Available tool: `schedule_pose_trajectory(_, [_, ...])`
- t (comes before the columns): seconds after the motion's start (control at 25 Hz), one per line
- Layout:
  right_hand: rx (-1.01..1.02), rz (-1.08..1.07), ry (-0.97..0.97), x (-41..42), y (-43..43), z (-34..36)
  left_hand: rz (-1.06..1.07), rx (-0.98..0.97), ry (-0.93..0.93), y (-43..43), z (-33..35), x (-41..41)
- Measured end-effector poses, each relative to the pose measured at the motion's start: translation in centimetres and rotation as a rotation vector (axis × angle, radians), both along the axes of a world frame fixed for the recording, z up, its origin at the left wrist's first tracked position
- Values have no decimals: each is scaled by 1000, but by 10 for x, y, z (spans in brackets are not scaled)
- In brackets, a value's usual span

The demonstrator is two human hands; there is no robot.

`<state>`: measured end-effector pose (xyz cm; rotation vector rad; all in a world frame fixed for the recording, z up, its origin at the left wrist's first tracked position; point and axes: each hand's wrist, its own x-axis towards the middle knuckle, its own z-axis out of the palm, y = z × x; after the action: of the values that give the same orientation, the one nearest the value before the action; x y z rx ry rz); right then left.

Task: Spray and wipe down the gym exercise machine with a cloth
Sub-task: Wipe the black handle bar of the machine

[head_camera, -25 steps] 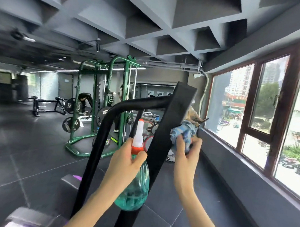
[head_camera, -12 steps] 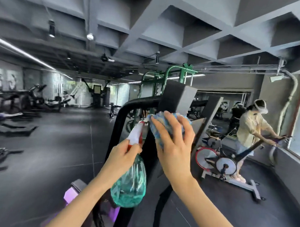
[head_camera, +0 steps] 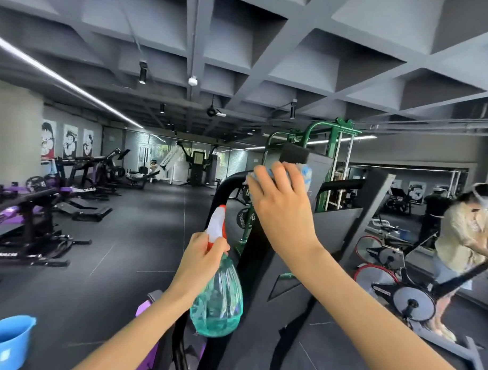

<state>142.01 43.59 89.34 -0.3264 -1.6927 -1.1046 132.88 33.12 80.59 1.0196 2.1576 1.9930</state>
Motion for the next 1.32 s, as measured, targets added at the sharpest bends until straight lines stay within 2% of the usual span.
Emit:
schedule_pose_trajectory(0.12, [-37,-83,-52,-4,-13,11,24,14,-10,-3,6,-8])
schedule_pose_trajectory(0.24, [-158,-195,-155,-19,-36,36,-13,57,-80,-7,10,-19])
schedule_pose_trajectory(0.32, [-275,-383,-285,-34,-36,42,-26,79,-92,-9,12,-30])
schedule_pose_trajectory(0.4, [-302,-532,-374,-45,-34,42,-30,92,-100,-12,18,-38])
schedule_pose_trajectory(0.56, [-447,-496,-532,-66,-29,57,-65,106,-82,-12,34,-62])
schedule_pose_trajectory(0.64, [-538,-532,-534,-70,-31,67,-91,97,-67,-10,39,-74])
schedule_pose_trajectory(0.84, [-654,-776,-455,-68,-39,74,-175,88,-58,-8,47,-102])
schedule_pose_trajectory(1.04, [-804,-735,-505,-85,-29,86,-275,98,48,-17,50,-127])
schedule_pose_trajectory(1.16, [-735,-672,-512,-103,-31,75,-298,70,100,-25,57,-137])
schedule_pose_trajectory(1.24, [-653,-693,-428,-99,-30,66,-344,72,111,-26,56,-147])
schedule_pose_trajectory(1.32, [-656,-739,-342,-82,-29,68,-367,52,87,-26,53,-157])
